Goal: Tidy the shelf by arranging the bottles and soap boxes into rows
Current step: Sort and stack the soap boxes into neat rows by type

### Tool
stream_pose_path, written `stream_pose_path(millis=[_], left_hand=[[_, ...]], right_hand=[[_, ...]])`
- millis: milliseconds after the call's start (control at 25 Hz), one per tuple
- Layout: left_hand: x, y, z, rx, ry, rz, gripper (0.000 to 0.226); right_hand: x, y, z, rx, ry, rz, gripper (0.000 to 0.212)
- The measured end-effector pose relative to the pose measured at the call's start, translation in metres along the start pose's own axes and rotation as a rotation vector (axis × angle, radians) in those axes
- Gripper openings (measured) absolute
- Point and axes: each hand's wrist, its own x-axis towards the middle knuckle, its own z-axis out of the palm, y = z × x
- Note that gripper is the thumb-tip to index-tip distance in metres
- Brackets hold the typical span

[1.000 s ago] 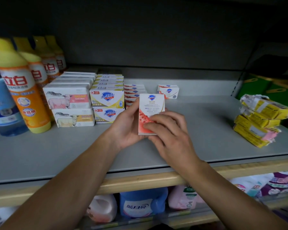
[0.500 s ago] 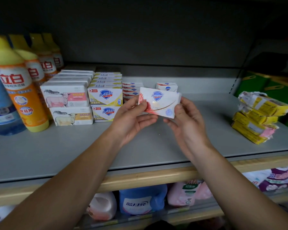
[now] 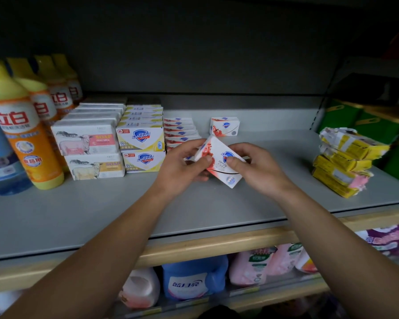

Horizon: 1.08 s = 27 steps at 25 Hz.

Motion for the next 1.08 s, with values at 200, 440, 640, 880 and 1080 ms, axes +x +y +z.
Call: stream_pose_path(millis=[200, 440, 640, 880, 1080], left_hand=[[0.018, 0.036, -0.033, 0.68, 0.224, 0.425, 0.034], [0.043, 0.03, -0.103, 1.358, 0.335, 0.253, 0.05], [0.042, -0.005, -0.106, 1.454, 0.368, 0.306, 0.058], [0.047, -0.015, -0.107, 1.404, 0.482, 0.414, 0.048], [0.05, -0.018, -0.106, 1.376, 0.522, 0.442, 0.045]], right_hand=[[0.024, -0.003, 0.001, 0.053, 0.104, -0.037, 0.029], [0.076, -0.02, 0.017, -0.189, 0.215, -0.192, 0.039], [0.133, -0.028, 0.045, -0.34, 0.172, -0.301, 0.041], [0.182, -0.023, 0.083, -0.4, 0.13, -0.251, 0.041], [0.192, -0.014, 0.096, -0.419, 0.076, -0.259, 0.041]])
